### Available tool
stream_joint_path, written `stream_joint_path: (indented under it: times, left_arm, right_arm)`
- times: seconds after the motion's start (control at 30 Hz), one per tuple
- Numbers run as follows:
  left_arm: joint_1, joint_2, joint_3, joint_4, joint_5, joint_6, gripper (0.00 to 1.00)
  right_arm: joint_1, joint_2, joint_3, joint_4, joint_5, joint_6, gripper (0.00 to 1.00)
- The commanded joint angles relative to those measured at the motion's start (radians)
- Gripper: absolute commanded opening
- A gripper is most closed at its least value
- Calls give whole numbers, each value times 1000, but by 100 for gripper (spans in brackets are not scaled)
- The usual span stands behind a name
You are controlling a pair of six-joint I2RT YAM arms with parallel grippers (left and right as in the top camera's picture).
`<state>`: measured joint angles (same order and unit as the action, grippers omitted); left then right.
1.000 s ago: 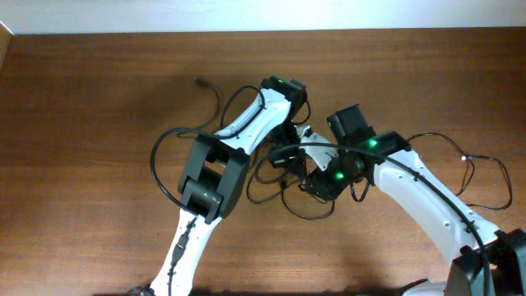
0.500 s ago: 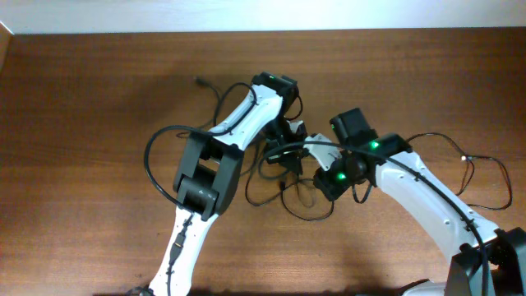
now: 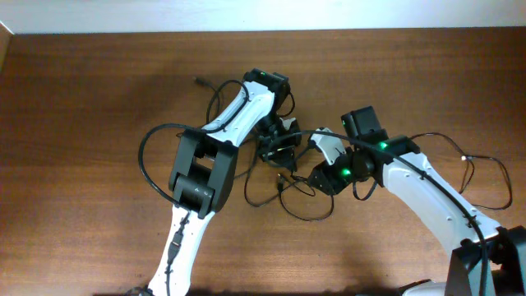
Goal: Untangle cables
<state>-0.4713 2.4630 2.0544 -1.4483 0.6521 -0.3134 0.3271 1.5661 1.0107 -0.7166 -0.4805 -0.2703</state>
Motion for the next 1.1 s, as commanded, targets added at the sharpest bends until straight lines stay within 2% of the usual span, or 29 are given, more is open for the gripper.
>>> stream_joint_path:
  times: [0.0, 0.07, 0.2, 0.3, 0.37, 0.4, 0.53, 0.67, 0.8, 0.97, 1.07]
  left_arm:
    - [-5, 11, 7, -5, 14, 17, 0]
    - [-5, 11, 7, -5, 14, 17, 0]
    - [-5, 11, 7, -5, 14, 17, 0]
    - [-4, 11, 7, -5, 14, 17, 0]
    - [-4, 11, 7, -5, 14, 17, 0]
    - [-4, 11, 7, -5, 14, 16, 0]
    - [-4, 11, 7, -5, 14, 17, 0]
    - [-4, 11, 7, -10, 14, 17, 0]
    - [-4, 11, 7, -11, 14, 17, 0]
    - [-4, 11, 7, -11, 14, 17, 0]
    - [-4, 11, 7, -11, 14, 17, 0]
  right_arm:
    - [47, -2, -21, -1, 135, -33, 33]
    - [48, -1, -21, -1, 176, -33, 32]
    - [78, 1, -41, 14, 45, -33, 32]
    - [110, 5, -45, 58, 65, -40, 31]
    - [103, -26, -4, -22, -75, -71, 29]
    - [83, -80, 53, -109, -97, -92, 32]
    - [70, -113, 58, -126, 135, -89, 38]
    - [70, -26, 11, -73, 261, -89, 41]
    - [77, 54, 9, -39, 186, -63, 43]
    - [100, 57, 9, 22, 34, -63, 43]
    - [100, 57, 9, 59, 19, -63, 42]
